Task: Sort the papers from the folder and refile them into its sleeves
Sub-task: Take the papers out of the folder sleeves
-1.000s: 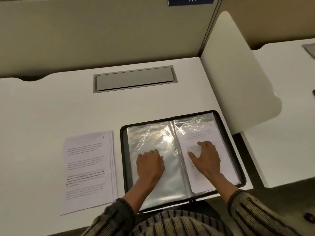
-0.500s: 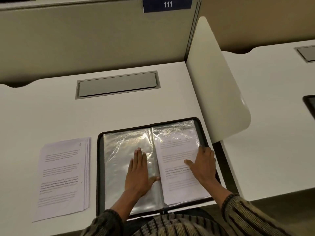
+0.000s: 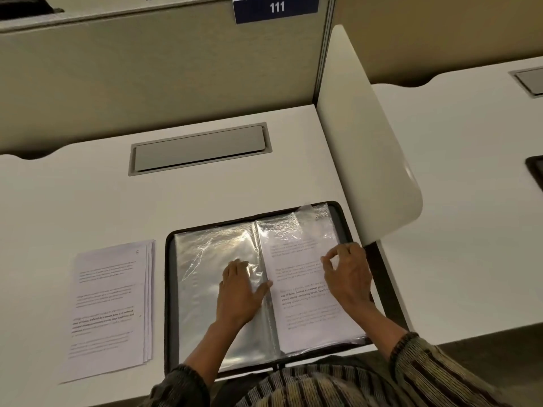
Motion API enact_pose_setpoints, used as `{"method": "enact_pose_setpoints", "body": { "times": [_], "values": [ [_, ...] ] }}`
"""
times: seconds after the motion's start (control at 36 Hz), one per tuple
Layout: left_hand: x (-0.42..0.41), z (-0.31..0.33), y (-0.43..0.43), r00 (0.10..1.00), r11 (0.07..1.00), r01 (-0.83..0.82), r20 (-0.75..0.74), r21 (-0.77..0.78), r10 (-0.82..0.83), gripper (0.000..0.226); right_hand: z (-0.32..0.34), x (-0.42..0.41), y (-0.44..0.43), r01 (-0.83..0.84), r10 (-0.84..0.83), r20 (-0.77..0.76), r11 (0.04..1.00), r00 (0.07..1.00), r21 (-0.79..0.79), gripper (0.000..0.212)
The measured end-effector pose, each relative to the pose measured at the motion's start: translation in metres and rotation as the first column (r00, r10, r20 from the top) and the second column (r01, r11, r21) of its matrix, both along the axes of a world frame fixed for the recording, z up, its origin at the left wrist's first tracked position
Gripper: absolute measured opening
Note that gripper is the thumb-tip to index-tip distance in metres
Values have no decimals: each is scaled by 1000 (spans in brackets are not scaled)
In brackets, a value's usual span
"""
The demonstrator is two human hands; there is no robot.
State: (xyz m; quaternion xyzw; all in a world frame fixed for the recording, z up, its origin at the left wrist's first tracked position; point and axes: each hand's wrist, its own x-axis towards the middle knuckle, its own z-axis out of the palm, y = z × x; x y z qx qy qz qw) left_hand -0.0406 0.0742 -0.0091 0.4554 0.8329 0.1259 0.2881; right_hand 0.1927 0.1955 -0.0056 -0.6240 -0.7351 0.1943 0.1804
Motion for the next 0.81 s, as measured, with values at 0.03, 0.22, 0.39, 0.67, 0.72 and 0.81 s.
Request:
{"method": "enact_pose_setpoints", "body": {
  "times": [0.03, 0.22, 0.39, 0.67, 0.72, 0.81],
  "values": [
    [3, 8, 3, 998, 999, -40, 39, 33, 38, 71, 4, -3, -3, -40, 39, -57, 999, 998, -7, 23],
    [32, 71, 25, 931, 978, -184, 336, 98, 141, 61, 25, -43, -36, -305, 261, -350, 950, 900, -74, 16],
    [14, 79, 24, 926, 941, -306, 274, 145, 259, 38, 40, -77, -54, -395, 289, -548, 915, 785, -84, 18],
    [-84, 65, -7, 865, 873, -484, 189, 67, 465, 19, 28, -82, -46, -416, 296, -450, 888, 842, -194, 44],
    [-104, 60, -14, 879, 880, -474, 72, 18, 472, 20, 11, -75, -41, -403, 347, -265, 893, 900, -199, 52],
    [-126, 53, -23, 878, 877, -479, -39, -36, 477, 19, -4, -64, -33, -378, 384, -46, 870, 922, -318, 62]
  ]
}}
